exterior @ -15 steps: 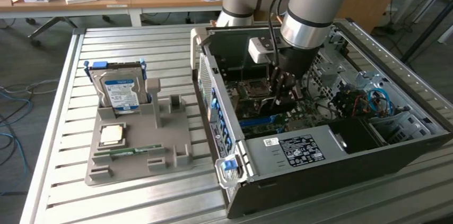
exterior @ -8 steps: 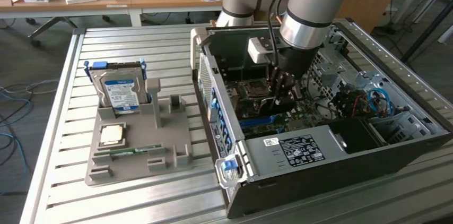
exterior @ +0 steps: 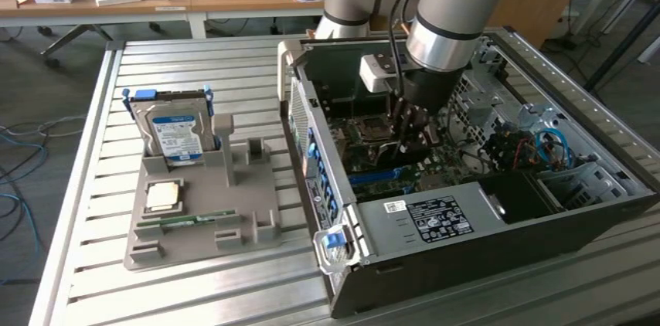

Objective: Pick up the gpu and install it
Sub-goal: 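Insert the gpu into the slot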

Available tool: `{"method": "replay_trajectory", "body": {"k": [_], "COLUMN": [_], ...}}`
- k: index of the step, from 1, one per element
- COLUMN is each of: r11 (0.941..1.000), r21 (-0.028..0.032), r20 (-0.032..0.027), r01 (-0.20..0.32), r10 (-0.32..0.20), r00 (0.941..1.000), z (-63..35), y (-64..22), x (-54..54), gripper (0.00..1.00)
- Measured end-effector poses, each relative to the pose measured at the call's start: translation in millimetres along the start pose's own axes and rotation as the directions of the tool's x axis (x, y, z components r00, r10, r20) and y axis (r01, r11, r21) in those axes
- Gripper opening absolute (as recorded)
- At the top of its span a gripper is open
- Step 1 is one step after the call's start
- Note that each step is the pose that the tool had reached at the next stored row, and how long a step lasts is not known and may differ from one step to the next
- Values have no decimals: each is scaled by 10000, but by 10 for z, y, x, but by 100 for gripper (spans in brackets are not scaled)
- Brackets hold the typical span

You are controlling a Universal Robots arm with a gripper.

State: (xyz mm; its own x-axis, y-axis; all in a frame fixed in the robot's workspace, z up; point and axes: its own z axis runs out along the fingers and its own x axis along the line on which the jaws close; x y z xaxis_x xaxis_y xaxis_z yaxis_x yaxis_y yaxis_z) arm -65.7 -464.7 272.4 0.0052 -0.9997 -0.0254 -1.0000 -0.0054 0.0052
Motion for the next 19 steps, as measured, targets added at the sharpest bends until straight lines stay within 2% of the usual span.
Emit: {"method": "replay_trajectory", "body": {"k": [7, 19], "r11": [10000, 10000], "r21": [0, 1], "r20": [-1, 1], "r01": [-1, -1], "r10": [1, 1], "r00": [10000, 10000], "z": [1, 60], "y": [3, 17], "x": [-9, -8], "gripper": [26, 26]}}
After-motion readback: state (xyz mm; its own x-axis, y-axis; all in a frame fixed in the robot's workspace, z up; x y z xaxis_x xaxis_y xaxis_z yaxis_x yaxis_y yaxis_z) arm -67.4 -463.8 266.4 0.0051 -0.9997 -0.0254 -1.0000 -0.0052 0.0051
